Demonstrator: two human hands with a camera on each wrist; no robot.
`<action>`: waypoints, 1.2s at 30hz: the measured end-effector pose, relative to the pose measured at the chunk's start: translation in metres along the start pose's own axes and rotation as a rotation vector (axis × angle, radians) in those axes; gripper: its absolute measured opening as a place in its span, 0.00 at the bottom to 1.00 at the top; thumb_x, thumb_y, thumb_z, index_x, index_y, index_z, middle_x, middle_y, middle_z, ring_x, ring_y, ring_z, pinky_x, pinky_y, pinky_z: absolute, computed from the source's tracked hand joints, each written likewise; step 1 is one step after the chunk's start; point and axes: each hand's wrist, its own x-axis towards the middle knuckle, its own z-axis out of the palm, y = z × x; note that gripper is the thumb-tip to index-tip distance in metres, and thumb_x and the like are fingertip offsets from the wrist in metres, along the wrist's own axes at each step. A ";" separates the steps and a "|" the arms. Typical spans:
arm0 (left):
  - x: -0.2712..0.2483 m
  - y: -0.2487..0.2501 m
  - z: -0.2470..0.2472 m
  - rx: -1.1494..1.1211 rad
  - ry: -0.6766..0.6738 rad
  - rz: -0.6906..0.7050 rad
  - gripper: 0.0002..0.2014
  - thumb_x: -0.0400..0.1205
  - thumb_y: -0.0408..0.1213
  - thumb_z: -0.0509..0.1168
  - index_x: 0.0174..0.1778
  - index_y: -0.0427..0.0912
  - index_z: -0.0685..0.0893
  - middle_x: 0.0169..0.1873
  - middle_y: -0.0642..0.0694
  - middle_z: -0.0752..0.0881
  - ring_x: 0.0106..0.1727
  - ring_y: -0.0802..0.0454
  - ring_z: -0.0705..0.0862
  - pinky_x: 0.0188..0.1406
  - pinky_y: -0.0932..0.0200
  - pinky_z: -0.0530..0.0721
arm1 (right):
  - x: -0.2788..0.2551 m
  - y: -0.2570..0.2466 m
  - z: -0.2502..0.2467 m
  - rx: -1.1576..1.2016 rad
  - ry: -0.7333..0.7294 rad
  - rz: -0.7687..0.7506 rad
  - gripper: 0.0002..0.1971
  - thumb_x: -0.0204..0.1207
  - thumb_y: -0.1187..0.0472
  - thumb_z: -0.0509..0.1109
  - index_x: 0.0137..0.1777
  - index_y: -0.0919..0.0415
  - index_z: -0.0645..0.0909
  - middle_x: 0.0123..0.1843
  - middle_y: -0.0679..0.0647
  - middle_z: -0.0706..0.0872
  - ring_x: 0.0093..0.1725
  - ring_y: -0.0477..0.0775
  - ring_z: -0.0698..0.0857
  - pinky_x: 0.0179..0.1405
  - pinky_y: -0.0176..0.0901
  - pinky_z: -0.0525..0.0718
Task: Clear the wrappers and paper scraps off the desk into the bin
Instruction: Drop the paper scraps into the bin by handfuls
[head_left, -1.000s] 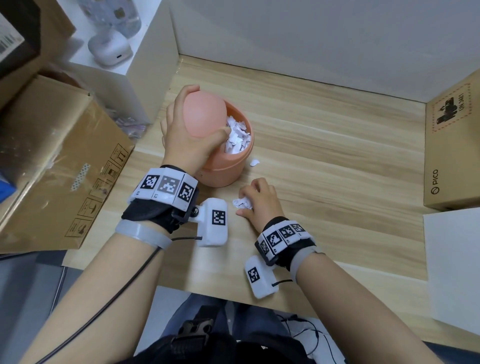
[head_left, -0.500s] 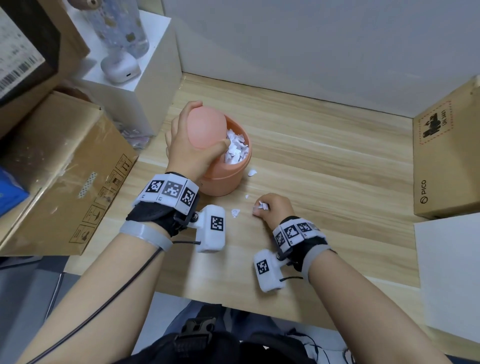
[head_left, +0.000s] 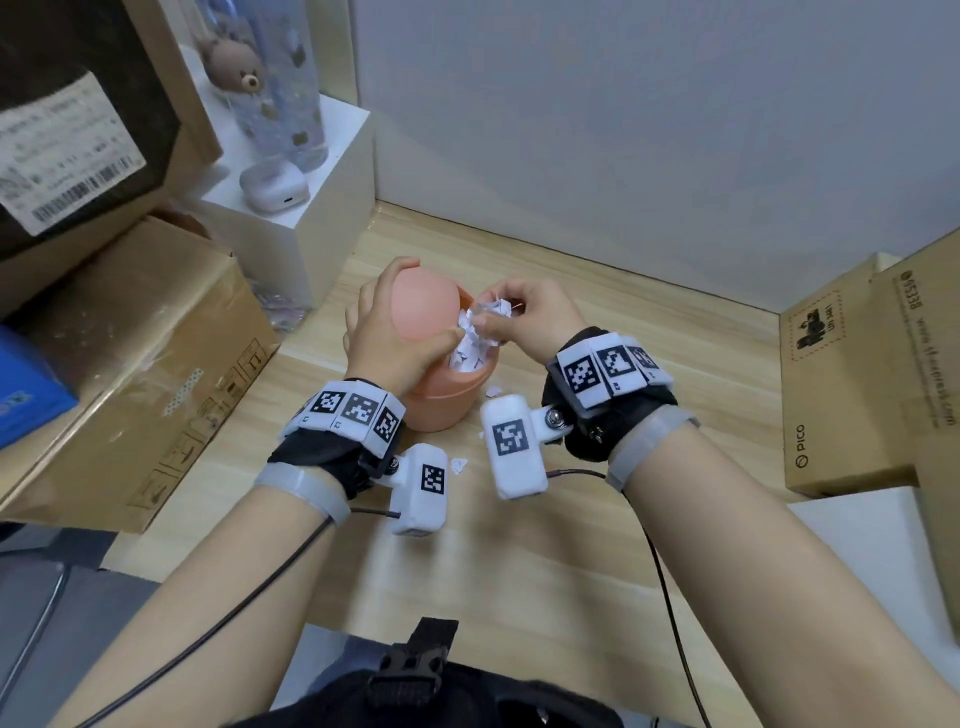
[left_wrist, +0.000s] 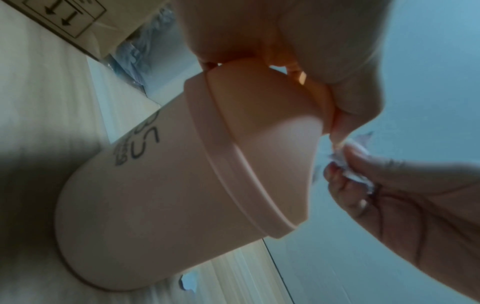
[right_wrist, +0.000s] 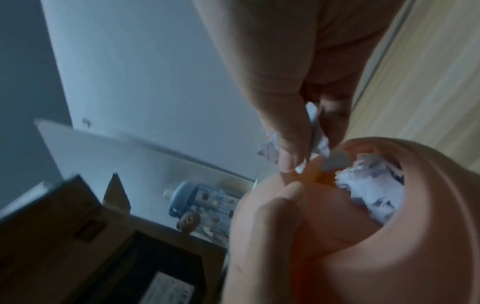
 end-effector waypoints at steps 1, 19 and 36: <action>0.000 0.000 0.000 0.001 -0.001 0.001 0.36 0.58 0.49 0.69 0.65 0.65 0.68 0.62 0.56 0.67 0.71 0.46 0.63 0.71 0.49 0.64 | 0.001 -0.002 0.001 -0.091 -0.019 0.006 0.05 0.68 0.65 0.75 0.41 0.56 0.83 0.34 0.49 0.83 0.38 0.49 0.82 0.45 0.42 0.82; 0.002 -0.003 -0.002 0.018 -0.006 0.009 0.35 0.62 0.44 0.73 0.65 0.65 0.68 0.59 0.58 0.66 0.69 0.47 0.64 0.71 0.48 0.65 | 0.007 -0.007 0.039 -1.348 -0.694 -0.100 0.41 0.68 0.34 0.64 0.74 0.61 0.64 0.77 0.60 0.68 0.80 0.56 0.57 0.79 0.64 0.32; 0.005 -0.002 0.002 0.015 0.018 0.004 0.36 0.59 0.48 0.69 0.66 0.63 0.69 0.62 0.56 0.70 0.70 0.48 0.66 0.71 0.50 0.65 | 0.003 0.084 -0.010 -0.024 0.077 0.076 0.13 0.68 0.70 0.72 0.52 0.60 0.84 0.51 0.53 0.85 0.50 0.54 0.83 0.62 0.55 0.81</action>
